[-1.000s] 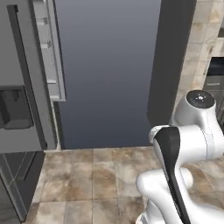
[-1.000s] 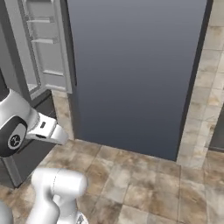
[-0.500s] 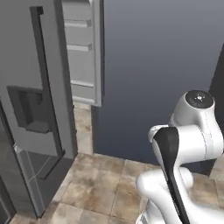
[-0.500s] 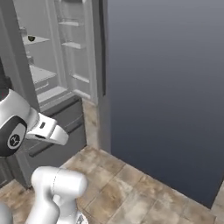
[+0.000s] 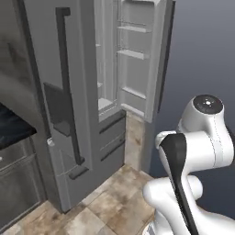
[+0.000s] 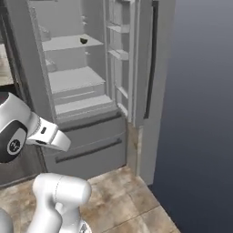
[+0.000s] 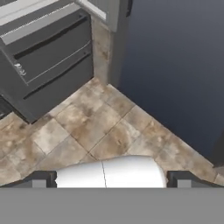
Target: Pick the kiwi and orange from the fridge and place them inside the tupperware on the counter.
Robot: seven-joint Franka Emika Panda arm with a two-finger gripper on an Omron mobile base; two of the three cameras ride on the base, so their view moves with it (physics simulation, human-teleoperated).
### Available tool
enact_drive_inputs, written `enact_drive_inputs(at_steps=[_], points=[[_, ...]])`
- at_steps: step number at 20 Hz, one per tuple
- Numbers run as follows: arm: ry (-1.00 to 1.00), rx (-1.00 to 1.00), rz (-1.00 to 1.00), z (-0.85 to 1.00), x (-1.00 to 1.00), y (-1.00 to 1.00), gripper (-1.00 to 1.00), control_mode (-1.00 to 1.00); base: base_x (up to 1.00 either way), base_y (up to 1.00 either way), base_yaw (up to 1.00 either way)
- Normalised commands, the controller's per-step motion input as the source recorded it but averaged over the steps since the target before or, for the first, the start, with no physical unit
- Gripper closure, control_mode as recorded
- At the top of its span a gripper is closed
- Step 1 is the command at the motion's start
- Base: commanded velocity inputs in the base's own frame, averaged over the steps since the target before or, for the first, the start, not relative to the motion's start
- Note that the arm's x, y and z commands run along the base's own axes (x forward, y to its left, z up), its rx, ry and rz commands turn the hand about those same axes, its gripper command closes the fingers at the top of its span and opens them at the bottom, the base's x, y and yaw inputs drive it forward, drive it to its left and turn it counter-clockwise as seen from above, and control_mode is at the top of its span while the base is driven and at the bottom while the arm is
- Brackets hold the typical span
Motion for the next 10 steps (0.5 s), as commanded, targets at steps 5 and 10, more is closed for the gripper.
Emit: enact_drive_inputs(at_steps=[5,10], points=[[0.0,0.0,0.0,0.0,0.0,0.0,-1.0,1.0,0.3,-0.85,0.75],[0.0,0.0,0.0,0.0,0.0,0.0,-1.0,1.0,0.3,-0.79,0.7]])
